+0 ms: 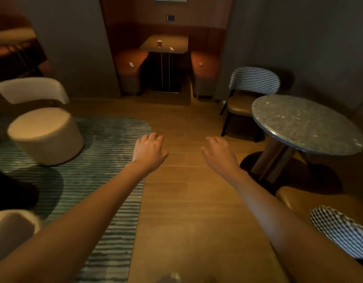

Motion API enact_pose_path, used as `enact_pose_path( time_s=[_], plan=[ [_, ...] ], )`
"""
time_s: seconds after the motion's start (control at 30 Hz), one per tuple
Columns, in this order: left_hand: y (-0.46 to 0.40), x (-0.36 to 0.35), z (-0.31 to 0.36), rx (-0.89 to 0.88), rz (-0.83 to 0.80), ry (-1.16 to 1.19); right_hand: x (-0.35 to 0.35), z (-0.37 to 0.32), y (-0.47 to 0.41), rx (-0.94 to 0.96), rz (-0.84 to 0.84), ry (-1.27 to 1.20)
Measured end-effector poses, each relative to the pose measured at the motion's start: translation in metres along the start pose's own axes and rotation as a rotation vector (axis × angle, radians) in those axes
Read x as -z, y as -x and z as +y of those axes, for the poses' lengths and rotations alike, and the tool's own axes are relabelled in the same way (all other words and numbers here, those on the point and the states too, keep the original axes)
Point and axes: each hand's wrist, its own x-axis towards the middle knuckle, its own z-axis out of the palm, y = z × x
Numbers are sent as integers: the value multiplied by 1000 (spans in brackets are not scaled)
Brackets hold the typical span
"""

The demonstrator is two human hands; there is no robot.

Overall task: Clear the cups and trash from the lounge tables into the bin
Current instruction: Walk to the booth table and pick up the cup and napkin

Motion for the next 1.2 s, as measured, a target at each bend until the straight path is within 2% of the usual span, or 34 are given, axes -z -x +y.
enact_pose_path(
  time_s=[0.23,0.43,0.57,0.77,1.07,1.2],
  plan=[
    [-157,-25,13,-33,-12,-9,-6,47,-144,-17,14,13],
    [-294,-73,5,30,-53,-24,-31,98,-284,-5,-63,-13],
    [-398,-78,8,46,-32,-48,-27,127,-390,23,-24,-12],
    [-523,-88,1,125,-40,-21,-22,139,-535,119,-77,-2],
    [-700,-138,-65,190,-77,-11,-92,135,-733,147,-227,26],
    [-789,-143,-114,214,-63,18,-104,116,-842,125,-216,25]
  ],
)
